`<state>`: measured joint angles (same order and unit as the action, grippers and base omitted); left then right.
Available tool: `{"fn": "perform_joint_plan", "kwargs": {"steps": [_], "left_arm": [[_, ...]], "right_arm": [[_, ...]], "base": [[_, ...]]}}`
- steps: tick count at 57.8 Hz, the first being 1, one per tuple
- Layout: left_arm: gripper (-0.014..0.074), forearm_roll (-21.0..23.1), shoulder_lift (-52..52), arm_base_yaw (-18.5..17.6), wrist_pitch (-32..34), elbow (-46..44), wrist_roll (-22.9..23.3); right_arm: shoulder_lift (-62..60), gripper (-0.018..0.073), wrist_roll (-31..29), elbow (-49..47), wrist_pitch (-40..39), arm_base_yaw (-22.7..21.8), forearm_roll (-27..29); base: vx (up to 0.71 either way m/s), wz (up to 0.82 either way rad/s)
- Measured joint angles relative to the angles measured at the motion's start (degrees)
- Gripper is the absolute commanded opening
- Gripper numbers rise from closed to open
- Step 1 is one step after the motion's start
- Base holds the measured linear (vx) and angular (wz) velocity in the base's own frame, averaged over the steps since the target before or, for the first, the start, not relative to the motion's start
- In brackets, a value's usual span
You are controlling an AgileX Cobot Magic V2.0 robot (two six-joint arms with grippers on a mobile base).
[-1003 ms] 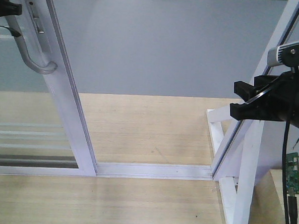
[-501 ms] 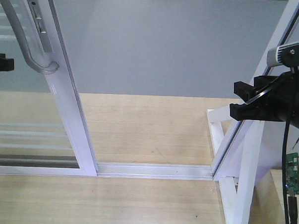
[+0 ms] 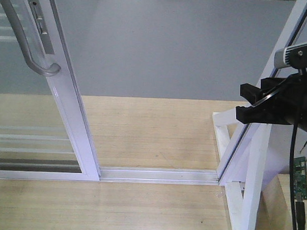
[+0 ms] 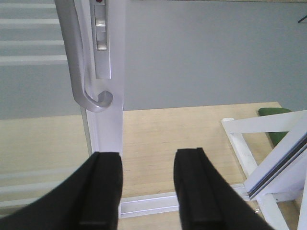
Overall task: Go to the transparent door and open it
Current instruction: 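Open the left gripper and withdraw it from the handle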
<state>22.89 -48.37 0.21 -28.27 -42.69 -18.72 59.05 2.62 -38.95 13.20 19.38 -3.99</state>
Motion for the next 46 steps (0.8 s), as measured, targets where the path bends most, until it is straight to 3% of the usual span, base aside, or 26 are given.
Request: {"fn": "perform_joint_plan", "kwargs": {"steps": [9, 12, 19, 26, 31, 40, 46], "left_arm": [[0.0313, 0.05, 2.42, 0.0, -0.87, 0.16, 0.0], [0.0248, 0.11, 3.43, 0.0, -0.58, 0.9, 0.0], [-0.001, -0.83, 8.38, 0.0, 1.43, 5.37, 0.0], [-0.0009, -5.56, 15.59, 0.0, 6.39, 12.08, 0.58], [-0.0008, -10.45, 20.33, 0.0, 10.69, 17.44, 5.33], [-0.0008, -17.87, 28.51, 0.0, 17.29, 27.61, 20.58], [-0.0007, -19.7, 32.79, 0.0, 21.37, 34.37, 24.13]], "right_arm": [[0.0, 0.0321, 0.0, 0.0, 0.0, 0.0, 0.0], [0.0, 0.0321, 0.0, 0.0, 0.0, 0.0, 0.0], [0.0, 0.0321, 0.0, 0.0, 0.0, 0.0, 0.0], [0.0, 0.0321, 0.0, 0.0, 0.0, 0.0, 0.0], [0.0, 0.0321, 0.0, 0.0, 0.0, 0.0, 0.0], [0.0, 0.0321, 0.0, 0.0, 0.0, 0.0, 0.0], [0.0, 0.0321, 0.0, 0.0, 0.0, 0.0, 0.0]], "base": [[0.0, 0.0], [0.0, 0.0], [0.0, 0.0], [0.0, 0.0], [0.0, 0.0], [0.0, 0.0], [0.0, 0.0]]}}
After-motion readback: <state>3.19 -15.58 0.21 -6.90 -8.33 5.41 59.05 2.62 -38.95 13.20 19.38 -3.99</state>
